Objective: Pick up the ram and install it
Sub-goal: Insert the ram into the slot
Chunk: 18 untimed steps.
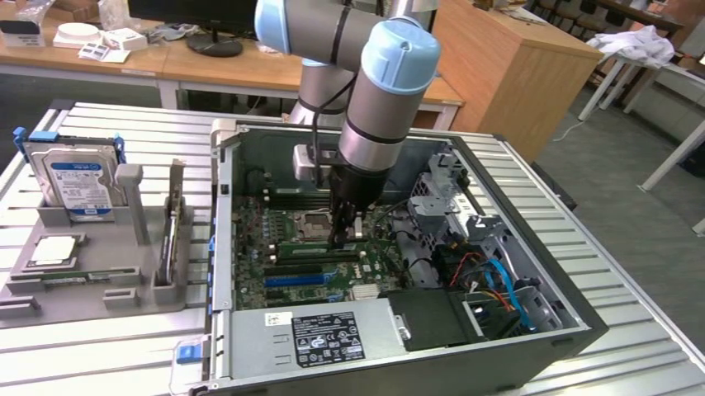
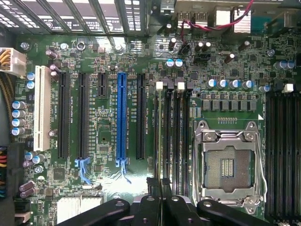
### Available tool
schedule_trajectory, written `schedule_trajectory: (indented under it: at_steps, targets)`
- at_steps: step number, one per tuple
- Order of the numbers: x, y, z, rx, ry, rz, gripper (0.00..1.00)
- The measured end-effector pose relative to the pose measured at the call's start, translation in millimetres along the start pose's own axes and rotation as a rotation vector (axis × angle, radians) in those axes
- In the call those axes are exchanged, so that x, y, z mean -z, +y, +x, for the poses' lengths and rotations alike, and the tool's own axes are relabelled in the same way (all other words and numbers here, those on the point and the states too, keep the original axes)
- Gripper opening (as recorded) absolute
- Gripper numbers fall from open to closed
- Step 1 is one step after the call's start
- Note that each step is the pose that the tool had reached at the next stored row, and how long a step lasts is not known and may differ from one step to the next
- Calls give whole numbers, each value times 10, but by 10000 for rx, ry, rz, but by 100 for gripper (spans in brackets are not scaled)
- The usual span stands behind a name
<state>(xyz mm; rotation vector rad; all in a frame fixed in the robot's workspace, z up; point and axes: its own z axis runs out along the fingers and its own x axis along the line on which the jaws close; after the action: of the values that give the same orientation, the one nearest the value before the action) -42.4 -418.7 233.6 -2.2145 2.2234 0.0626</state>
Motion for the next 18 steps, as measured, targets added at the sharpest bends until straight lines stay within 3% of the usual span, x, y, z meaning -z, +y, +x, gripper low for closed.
schedule_trajectory:
  at_steps: [18]
  targets:
    - [-10, 3, 0, 57, 1, 11, 12]
